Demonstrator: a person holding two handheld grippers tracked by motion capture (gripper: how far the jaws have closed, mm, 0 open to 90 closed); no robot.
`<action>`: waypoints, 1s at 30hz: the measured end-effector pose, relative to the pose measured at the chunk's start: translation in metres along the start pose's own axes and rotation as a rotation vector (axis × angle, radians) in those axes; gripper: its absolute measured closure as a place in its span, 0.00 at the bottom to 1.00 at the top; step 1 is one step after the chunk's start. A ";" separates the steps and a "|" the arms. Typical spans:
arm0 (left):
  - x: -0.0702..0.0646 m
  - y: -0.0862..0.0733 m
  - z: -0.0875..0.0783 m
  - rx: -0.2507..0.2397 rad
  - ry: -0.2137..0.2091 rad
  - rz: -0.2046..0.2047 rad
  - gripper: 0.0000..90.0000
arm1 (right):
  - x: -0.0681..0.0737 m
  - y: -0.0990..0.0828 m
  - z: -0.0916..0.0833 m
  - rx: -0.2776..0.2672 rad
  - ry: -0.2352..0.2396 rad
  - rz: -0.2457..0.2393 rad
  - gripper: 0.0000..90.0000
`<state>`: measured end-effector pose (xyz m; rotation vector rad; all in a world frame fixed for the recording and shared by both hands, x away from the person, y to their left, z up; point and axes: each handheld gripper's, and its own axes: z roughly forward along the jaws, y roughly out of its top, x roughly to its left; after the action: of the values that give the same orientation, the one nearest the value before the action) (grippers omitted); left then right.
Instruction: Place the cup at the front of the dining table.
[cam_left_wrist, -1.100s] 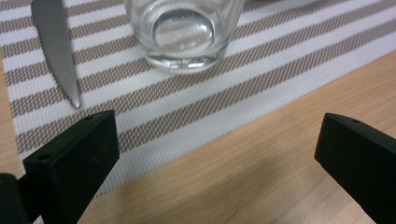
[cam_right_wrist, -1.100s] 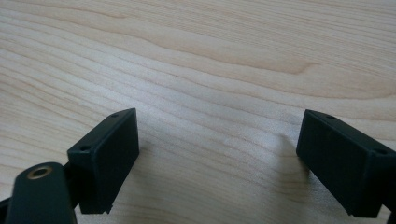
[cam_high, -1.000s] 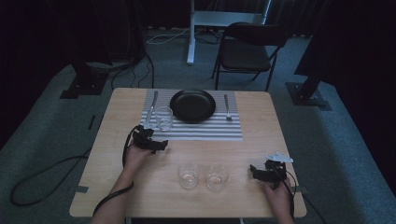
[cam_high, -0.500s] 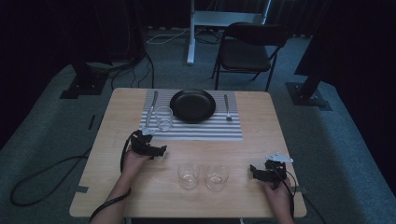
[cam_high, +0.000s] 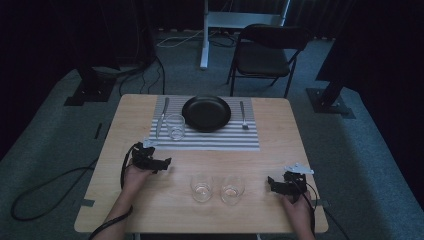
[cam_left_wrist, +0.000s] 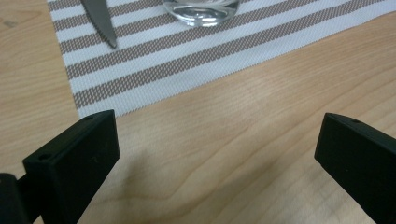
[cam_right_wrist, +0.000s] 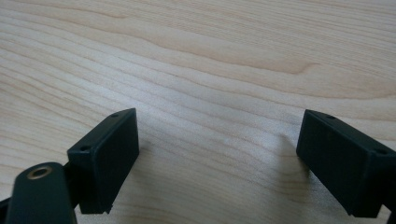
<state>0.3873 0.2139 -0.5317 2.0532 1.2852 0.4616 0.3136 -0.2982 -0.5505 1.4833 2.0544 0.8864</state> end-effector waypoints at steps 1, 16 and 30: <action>0.000 -0.002 -0.001 0.003 0.003 0.003 0.00 | 0.000 0.000 0.000 0.000 0.000 0.000 0.14; 0.011 -0.028 -0.022 -0.006 0.009 -0.027 0.00 | 0.000 0.000 0.000 0.000 0.000 0.000 0.14; 0.015 -0.051 -0.039 -0.003 0.008 -0.027 0.00 | 0.000 0.000 0.000 0.000 0.000 0.002 0.14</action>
<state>0.3375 0.2558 -0.5401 2.0311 1.3146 0.4590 0.3135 -0.2981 -0.5504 1.4851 2.0537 0.8872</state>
